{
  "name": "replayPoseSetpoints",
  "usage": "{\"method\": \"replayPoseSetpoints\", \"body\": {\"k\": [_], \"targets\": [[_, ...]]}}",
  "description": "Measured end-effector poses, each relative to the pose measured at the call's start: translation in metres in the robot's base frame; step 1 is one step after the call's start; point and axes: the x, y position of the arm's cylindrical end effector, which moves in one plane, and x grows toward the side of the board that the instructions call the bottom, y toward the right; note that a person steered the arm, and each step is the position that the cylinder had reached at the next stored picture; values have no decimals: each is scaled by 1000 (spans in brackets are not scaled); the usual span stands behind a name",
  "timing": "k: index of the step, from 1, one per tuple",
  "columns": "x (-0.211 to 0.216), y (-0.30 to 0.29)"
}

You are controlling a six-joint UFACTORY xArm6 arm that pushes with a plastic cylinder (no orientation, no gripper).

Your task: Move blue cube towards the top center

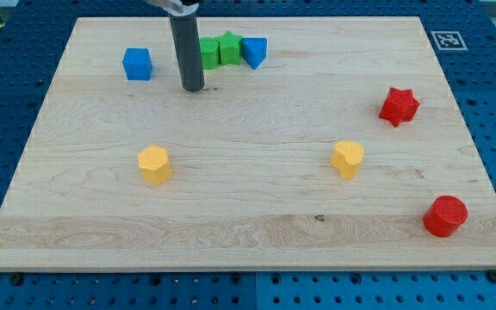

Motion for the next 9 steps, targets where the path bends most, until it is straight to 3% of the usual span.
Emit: {"method": "replayPoseSetpoints", "body": {"k": [9], "targets": [[-13, -105]]}}
